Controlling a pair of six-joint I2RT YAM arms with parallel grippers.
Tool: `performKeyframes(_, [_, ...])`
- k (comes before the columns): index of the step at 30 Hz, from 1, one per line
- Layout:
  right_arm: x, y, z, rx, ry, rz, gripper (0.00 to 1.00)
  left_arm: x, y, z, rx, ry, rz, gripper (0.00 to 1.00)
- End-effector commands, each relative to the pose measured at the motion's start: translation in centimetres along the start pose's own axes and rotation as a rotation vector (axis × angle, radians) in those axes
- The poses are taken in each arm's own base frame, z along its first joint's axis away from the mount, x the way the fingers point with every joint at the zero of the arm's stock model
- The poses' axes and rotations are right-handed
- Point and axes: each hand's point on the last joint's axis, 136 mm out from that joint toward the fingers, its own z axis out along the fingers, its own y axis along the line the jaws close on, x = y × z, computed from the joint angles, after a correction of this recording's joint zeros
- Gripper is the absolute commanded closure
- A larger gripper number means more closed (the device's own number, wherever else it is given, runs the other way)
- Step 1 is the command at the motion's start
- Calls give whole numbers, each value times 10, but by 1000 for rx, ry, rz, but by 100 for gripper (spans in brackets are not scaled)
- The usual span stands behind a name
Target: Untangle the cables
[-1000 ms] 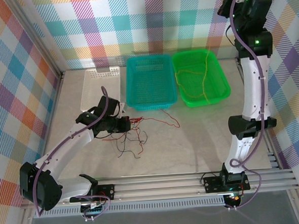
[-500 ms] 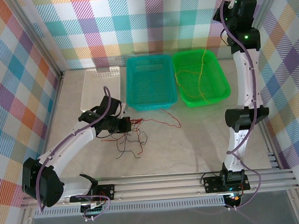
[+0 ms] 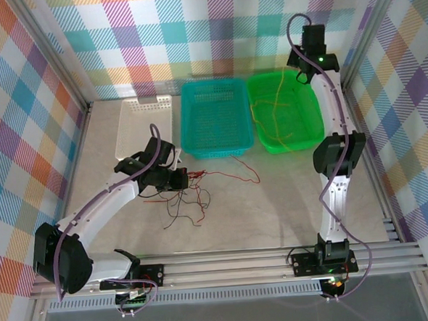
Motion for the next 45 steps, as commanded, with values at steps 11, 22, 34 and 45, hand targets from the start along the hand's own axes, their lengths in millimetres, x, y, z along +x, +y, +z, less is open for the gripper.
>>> performKeyframes(11, [124, -9, 42, 55, 395, 56, 100, 2, -1, 4, -7, 23, 28, 100])
performKeyframes(22, [103, 12, -3, -68, 418, 68, 42, 3, -4, 1, 6, 25, 30, 100])
performKeyframes(34, [159, -18, -102, -98, 370, 26, 23, 0, -12, -12, 42, -11, 41, 100])
performKeyframes(45, [260, -46, -145, -104, 416, 13, 23, 2, -20, -14, 75, -12, 49, 100])
